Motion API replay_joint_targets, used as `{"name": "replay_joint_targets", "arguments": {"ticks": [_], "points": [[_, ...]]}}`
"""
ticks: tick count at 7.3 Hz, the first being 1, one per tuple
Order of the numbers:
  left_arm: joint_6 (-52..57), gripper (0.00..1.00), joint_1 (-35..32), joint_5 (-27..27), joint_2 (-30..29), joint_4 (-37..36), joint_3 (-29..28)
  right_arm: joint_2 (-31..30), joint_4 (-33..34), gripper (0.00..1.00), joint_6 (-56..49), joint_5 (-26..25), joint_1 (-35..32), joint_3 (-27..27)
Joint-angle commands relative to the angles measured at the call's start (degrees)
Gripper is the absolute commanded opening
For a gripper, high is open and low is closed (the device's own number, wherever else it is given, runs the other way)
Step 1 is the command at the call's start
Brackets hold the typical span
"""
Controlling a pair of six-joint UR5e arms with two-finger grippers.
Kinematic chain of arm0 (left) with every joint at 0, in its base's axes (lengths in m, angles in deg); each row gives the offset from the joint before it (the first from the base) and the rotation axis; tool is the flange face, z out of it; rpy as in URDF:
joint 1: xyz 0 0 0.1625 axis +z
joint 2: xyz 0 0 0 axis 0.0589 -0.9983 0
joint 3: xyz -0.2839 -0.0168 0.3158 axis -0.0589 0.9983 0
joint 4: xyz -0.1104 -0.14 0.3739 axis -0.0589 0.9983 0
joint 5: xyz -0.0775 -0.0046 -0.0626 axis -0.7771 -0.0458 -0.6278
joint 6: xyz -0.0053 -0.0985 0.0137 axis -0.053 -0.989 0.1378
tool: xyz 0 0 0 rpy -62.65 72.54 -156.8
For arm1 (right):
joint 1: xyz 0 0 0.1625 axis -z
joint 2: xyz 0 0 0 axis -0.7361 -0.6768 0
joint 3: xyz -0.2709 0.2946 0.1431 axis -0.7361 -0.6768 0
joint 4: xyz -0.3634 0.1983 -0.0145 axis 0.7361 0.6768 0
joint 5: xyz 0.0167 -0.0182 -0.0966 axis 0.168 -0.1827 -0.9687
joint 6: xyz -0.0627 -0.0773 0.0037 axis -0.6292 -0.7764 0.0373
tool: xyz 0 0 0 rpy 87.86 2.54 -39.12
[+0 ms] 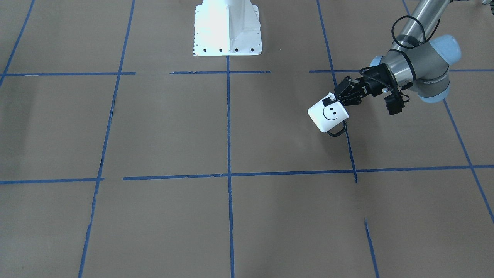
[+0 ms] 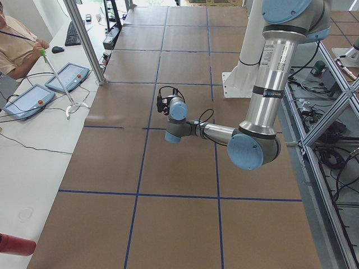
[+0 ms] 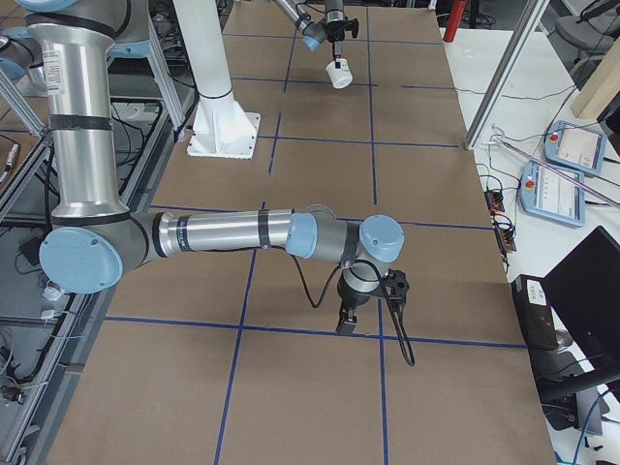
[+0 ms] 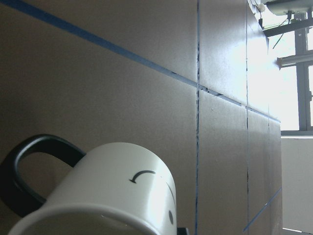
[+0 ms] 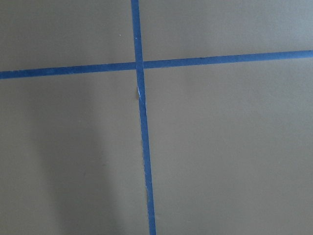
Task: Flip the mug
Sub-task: 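Carry the mug farther from the robot and rotate it upright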
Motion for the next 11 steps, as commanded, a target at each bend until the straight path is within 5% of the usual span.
{"name": "replay_joint_targets", "arguments": {"ticks": [1, 3, 5, 8, 11], "points": [[-0.7, 0.00, -0.7, -2.3, -7.3, -20.7, 2.9, 0.0, 0.0, 1.00, 0.0, 0.0, 0.0, 0.0], [-0.1, 0.00, -0.2, -2.5, -14.9, -50.2, 10.0, 0.0, 0.0, 1.00, 0.0, 0.0, 0.0, 0.0], [0.3, 0.00, 3.3, -2.3, -26.5, -70.4, 7.3, 0.1, 0.0, 1.00, 0.0, 0.0, 0.0, 0.0], [0.2, 0.00, 9.9, -1.6, -40.3, -78.2, -8.9, 0.0, 0.0, 1.00, 0.0, 0.0, 0.0, 0.0], [0.4, 0.00, 12.3, 3.7, -41.5, -82.8, -10.5, 0.1, 0.0, 1.00, 0.0, 0.0, 0.0, 0.0]]}}
